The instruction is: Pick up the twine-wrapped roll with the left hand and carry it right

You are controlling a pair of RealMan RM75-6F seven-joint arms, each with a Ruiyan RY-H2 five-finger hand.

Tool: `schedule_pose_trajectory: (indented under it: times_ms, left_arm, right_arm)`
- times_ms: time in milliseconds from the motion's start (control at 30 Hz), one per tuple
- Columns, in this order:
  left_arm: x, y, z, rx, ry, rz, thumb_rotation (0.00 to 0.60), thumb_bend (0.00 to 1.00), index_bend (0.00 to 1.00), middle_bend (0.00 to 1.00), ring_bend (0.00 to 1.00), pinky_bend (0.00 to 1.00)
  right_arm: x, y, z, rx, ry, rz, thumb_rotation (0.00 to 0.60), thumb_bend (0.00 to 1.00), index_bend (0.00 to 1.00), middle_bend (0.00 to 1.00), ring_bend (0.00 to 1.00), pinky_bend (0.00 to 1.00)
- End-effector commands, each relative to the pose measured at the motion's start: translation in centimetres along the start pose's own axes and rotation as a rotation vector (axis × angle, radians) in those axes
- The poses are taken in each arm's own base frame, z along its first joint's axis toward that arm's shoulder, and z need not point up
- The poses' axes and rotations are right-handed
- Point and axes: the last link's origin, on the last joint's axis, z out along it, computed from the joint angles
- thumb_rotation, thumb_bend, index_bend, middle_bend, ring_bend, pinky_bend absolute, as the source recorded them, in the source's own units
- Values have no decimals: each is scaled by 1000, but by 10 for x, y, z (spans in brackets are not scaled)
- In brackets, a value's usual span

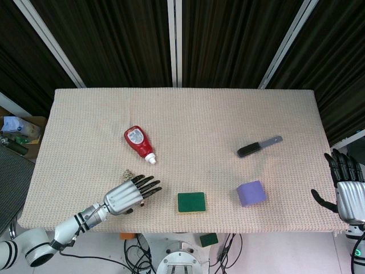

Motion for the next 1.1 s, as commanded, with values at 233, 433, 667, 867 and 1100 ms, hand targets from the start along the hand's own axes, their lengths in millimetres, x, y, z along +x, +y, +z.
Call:
schedule_pose_trajectory:
  times_ms: [233,433,667,867,1100]
  left_arm:
    - [1,-10,2,47,-21,14,599,29,33,44,34,190]
    - [-1,-17,4,64,-49,26,600,129,33,44,34,190]
    - [-13,-23,7,92,-133,43,600,143,33,59,34,190]
    - [-14,-22,12,97,-138,17,600,254,170,184,135,265]
    - [-14,-21,13,112,-84,12,600,282,400,368,314,497]
  right_arm:
    - [-2,6,1,-4,-8,0,600,212,0,0,0,0]
    - [-3,6,1,-6,-12,-3,600,214,0,0,0,0]
    - [-1,9,-3,-19,5,-1,600,219,0,0,0,0]
    - [0,11,-7,-29,8,-3,600,220,0,0,0,0]
    - [3,11,-7,-32,22,-2,600,221,0,0,0,0]
